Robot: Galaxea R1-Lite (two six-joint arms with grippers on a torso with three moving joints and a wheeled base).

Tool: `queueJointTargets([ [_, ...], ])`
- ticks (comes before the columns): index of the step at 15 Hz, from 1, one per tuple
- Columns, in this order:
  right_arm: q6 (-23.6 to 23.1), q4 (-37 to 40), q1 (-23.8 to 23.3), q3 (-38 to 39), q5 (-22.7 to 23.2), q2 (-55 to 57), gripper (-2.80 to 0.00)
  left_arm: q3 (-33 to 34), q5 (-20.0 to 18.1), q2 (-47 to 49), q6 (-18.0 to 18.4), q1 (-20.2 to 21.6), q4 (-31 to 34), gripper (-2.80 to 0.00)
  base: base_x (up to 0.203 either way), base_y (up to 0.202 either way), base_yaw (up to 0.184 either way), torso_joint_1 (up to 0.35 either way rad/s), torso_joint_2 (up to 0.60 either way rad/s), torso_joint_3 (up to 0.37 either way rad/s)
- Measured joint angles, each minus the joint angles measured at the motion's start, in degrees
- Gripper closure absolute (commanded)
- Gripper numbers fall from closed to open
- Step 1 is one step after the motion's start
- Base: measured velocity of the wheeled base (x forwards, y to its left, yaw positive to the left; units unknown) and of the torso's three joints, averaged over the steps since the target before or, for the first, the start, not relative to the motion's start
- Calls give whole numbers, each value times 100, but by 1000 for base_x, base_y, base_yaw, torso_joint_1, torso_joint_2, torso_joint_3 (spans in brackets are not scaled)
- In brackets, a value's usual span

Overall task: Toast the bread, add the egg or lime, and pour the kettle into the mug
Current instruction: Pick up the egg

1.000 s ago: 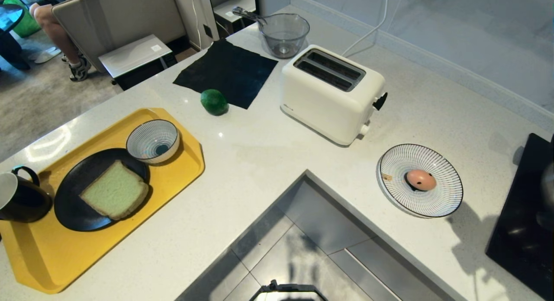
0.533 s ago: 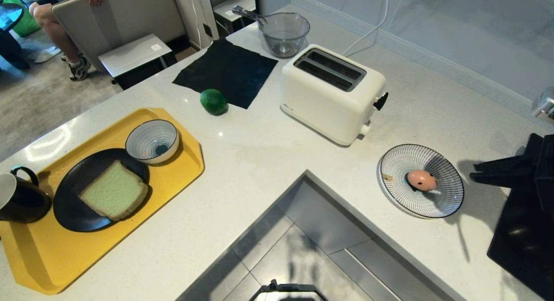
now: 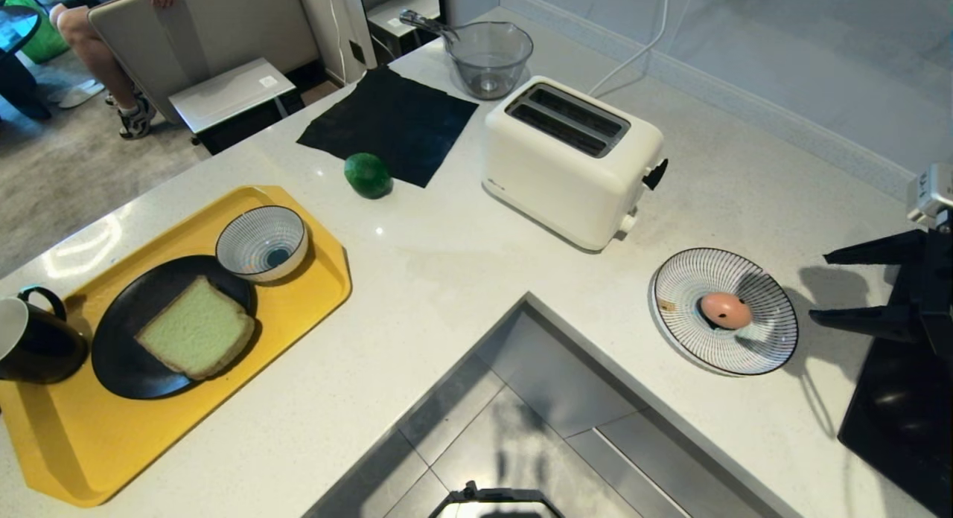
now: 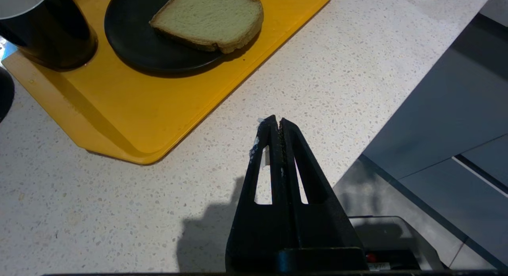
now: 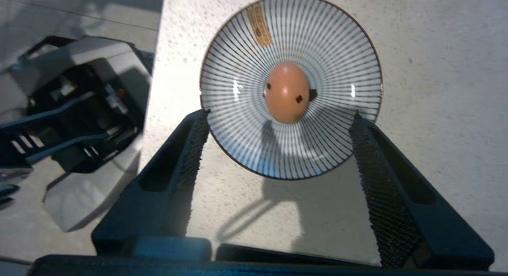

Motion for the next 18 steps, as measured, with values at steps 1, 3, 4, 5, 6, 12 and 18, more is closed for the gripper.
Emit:
queueJointTargets([
  [1,-140,40,-32,-31,-94,46,-280,0,0,0,4,0,0,0,0,0,0,0,0,0],
  [3,-270,166,-58,-189,-437,222,-280,0,-1,0,2,0,-1,0,0,0,0,0,0,0],
  [4,-327,184,-64,-268,-516,326,-280,0,2,0,1,0,-1,0,0,0,0,0,0,0],
  [5,-442,187,-64,-340,-550,461,-280,0,1,0,1,0,-1,0,0,0,0,0,0,0],
  [6,-603,167,-64,-387,-586,604,-280,0,0,0,2,0,-1,0,0,0,0,0,0,0],
  [12,-853,143,381,-431,-950,1063,-280,0,-2,0,0,0,0,0,0,0,0,0,0,0],
  [18,-373,-205,700,-483,-1311,1408,-280,0,0,0,6,0,-1,0,0,0,0,0,0,0],
])
